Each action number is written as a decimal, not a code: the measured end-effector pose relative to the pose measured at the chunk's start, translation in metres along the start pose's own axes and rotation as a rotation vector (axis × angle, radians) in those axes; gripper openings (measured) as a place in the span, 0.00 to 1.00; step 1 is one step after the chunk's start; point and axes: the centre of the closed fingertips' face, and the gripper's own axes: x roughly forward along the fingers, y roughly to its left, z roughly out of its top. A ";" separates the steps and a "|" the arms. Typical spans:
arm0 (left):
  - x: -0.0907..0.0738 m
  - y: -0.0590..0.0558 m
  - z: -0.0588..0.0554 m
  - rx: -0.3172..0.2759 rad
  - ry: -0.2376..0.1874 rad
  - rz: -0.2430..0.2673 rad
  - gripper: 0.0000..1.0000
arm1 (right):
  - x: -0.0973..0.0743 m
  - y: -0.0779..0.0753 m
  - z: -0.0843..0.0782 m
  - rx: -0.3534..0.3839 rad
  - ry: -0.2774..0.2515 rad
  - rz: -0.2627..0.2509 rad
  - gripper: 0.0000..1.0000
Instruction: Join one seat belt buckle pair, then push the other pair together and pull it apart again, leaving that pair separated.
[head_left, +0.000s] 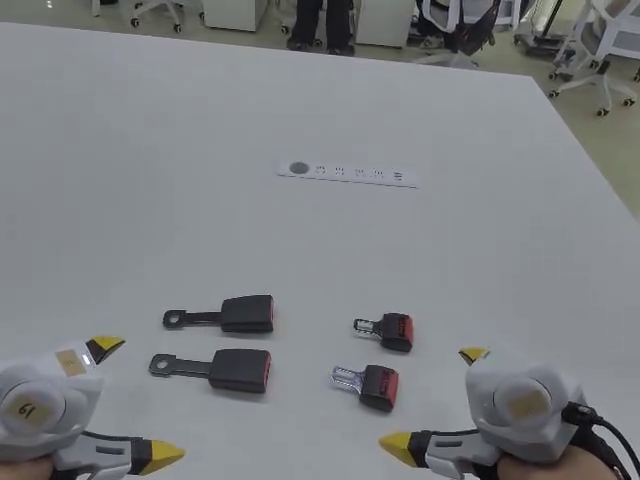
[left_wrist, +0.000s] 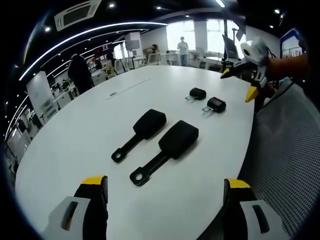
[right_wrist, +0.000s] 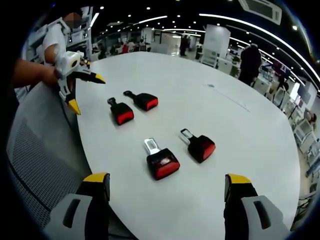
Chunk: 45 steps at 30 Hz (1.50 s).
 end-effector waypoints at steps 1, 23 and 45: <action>0.000 0.000 0.001 -0.003 -0.001 0.001 0.97 | 0.000 0.000 0.000 0.001 0.000 0.001 0.97; 0.000 0.004 0.000 -0.021 -0.006 0.011 0.97 | 0.004 -0.003 0.001 -0.011 0.005 -0.003 0.96; 0.000 0.004 -0.002 -0.015 0.001 0.006 0.96 | -0.001 -0.005 0.001 -0.025 0.011 -0.022 0.95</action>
